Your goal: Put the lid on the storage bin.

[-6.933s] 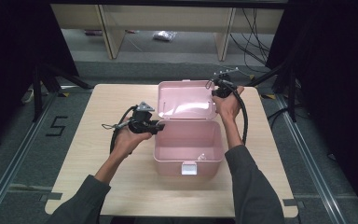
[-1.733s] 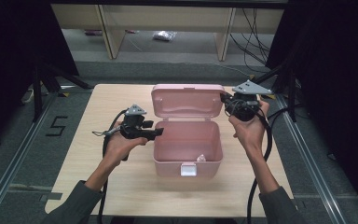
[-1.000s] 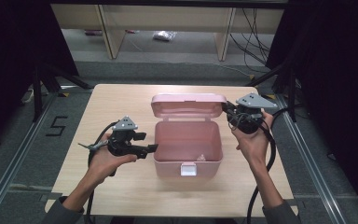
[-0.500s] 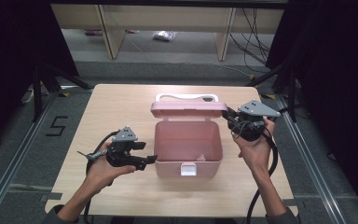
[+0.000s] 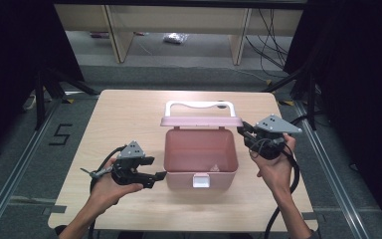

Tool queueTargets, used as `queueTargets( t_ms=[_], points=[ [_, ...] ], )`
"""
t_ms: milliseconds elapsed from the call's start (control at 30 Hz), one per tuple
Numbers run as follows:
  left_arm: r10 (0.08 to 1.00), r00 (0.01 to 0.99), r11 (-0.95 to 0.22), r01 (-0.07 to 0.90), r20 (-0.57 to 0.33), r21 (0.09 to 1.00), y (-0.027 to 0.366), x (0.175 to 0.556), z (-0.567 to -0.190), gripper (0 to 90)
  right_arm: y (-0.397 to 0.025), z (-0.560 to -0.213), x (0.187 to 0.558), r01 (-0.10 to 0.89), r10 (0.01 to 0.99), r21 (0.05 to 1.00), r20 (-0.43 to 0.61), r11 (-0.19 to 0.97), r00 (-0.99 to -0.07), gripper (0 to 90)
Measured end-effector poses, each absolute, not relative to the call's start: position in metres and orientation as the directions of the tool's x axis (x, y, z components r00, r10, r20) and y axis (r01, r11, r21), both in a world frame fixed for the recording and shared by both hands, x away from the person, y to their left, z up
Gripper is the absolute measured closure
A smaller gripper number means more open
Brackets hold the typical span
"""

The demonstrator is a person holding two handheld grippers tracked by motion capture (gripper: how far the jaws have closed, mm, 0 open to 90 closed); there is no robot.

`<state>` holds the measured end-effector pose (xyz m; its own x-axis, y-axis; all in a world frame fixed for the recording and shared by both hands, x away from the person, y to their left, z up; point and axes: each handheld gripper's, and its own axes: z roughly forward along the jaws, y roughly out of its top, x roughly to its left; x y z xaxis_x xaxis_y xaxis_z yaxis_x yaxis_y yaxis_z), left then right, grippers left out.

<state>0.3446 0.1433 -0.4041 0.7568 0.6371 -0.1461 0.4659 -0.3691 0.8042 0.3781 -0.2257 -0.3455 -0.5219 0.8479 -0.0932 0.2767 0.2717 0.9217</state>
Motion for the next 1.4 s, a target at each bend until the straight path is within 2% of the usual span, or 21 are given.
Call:
queueTargets(
  t_ms=[400,600,867,933,1000,1400],
  points=[
    [0.639,0.752,-0.358,0.476,-0.161,0.804,0.152,0.334,-0.412,32.5,-0.227,-0.355,0.368,0.281,0.844,0.919,-0.093,0.278,-0.529,77.2],
    [0.637,0.76,-0.393,0.465,-0.13,0.793,0.154,0.331,-0.415,32.5,-0.228,-0.361,0.362,0.291,0.842,0.915,-0.087,0.278,-0.532,76.2],
    [0.654,0.743,-0.375,0.481,-0.141,0.793,0.155,0.328,-0.422,32.5,-0.229,-0.37,0.356,0.304,0.836,0.909,-0.081,0.285,-0.542,74.8],
    [0.645,0.754,-0.406,0.474,-0.123,0.781,0.158,0.328,-0.422,32.6,-0.23,-0.372,0.355,0.305,0.838,0.909,-0.082,0.286,-0.54,74.3],
    [0.659,0.74,-0.381,0.484,-0.135,0.788,0.156,0.326,-0.425,32.5,-0.23,-0.375,0.354,0.311,0.836,0.906,-0.079,0.287,-0.543,73.5],
    [0.638,0.761,-0.44,0.483,-0.115,0.757,0.159,0.323,-0.435,31.2,-0.23,-0.386,0.343,0.344,0.831,0.892,-0.06,0.294,-0.553,72.0]
  ],
)
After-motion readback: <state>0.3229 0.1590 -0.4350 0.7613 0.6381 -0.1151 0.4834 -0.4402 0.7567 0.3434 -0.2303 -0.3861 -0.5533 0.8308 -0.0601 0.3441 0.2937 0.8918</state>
